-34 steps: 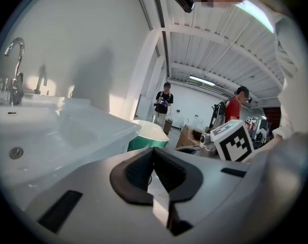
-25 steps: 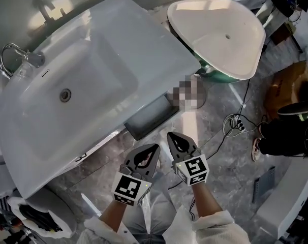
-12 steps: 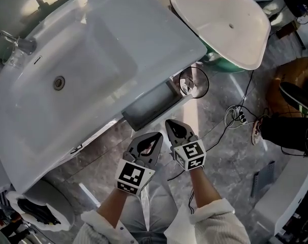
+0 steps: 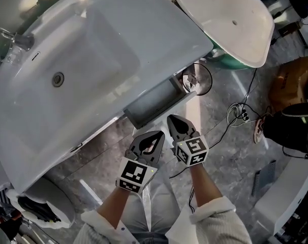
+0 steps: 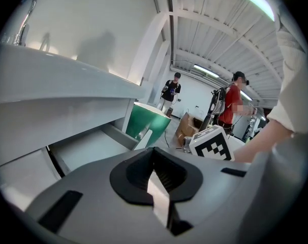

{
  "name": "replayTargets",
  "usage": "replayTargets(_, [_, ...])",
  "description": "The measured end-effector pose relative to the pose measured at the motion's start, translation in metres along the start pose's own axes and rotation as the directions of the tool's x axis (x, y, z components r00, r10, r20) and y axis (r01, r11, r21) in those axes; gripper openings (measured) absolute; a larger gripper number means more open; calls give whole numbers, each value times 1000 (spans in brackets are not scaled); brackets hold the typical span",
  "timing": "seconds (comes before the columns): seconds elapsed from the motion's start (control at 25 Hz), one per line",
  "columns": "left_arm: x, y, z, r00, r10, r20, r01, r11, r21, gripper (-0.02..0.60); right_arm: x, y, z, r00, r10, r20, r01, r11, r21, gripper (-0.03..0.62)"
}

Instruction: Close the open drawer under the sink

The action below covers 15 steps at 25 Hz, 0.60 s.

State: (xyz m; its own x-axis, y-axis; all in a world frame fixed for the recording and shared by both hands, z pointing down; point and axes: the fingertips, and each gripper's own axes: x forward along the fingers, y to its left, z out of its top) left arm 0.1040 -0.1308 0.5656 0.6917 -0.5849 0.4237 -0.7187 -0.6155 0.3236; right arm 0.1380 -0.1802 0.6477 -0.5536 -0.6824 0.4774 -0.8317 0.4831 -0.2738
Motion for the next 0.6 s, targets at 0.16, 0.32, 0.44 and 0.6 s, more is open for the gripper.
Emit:
replayTargets(0.16, [-2,4,-3,1000,9,1,-9,1000,-18,15,0,1,1,1000,6,12,-6,1000,-8,9])
replayTargets(0.32, [-1,6,-4,1000,13,0,-13,1000,-26,15,0,1,4,1000,-3,11,3,998,-55,9])
replayTargets(0.44, [-1,8,-2,1000,16,6,-16,999,-30,15,1,1,5,1000,-4,22,5,999,-48,9])
replayTargets(0.6, [-2,11,0,1000,28,12,-28,999,-29,15,8,1,9,1000,-7,24,9,997,-71,9])
